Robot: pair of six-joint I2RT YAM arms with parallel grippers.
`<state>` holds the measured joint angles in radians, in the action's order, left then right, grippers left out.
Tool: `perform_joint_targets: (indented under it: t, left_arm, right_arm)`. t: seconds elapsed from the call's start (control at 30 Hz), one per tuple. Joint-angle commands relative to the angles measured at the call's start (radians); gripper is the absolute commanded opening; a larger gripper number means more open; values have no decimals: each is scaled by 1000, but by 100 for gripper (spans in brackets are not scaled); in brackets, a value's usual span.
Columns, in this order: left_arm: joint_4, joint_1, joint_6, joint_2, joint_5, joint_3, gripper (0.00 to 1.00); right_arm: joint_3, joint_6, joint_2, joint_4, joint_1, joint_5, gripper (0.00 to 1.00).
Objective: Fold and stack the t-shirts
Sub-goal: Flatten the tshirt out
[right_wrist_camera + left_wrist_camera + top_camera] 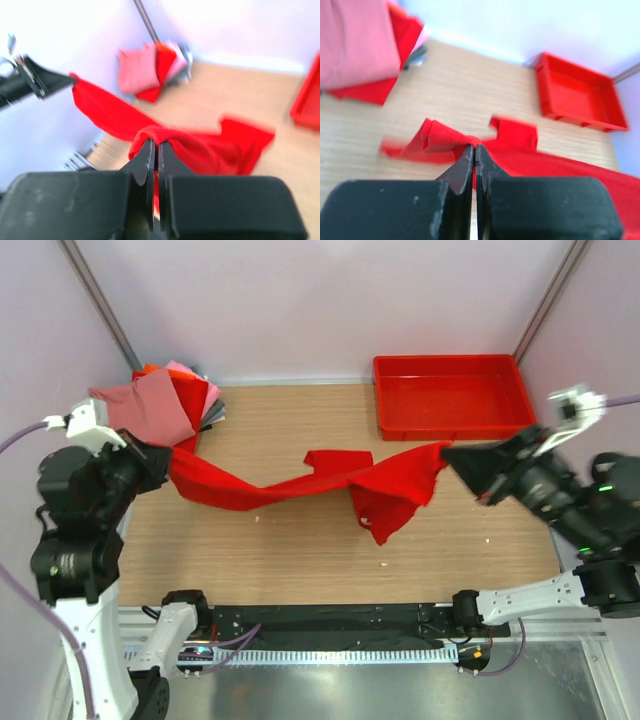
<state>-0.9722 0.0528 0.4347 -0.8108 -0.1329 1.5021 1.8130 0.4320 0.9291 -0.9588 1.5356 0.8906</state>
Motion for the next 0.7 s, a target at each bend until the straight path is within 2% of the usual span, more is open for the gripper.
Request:
perform_joint_targets:
  t: [0.0,0.13,0.17,0.3,0.37,0.4,0.5,0.53,0.67]
  left_arm:
    - [-35,-20,-71,21,-89,172,0]
    - [13,-37,-73,27,-158,257,0]
    - [23,-39,-67,33,-174,276,0]
    - [49,-42,-48,-2,-218,452,0]
    - [94,-44,-13,-2,-192,525,0]
    - [134,-74,1,11,-192,533,0]
    - [323,-73,41,102,-125,501,0]
    - [335,-74,42,113,-56,510,0]
    - [290,-105,19,105,-53,604,0]
  right_arm:
    - [153,-308,-9,92,0,-111,1]
    - [269,-421,-58,130,-15,-293,1]
    - [284,-465,-91,167,-25,-380,1]
    - [327,-529,-144,238,-107,-550,1]
    - [392,-542,-138,238,-179,-617,1]
    - [413,-546,-136,238,-204,-645,1]
    - [485,-527,-133,262,-291,-760,1]
    - [502,-518,-130,282,-311,-792,1]
    - [540,-487,-147,331,-423,-924,1]
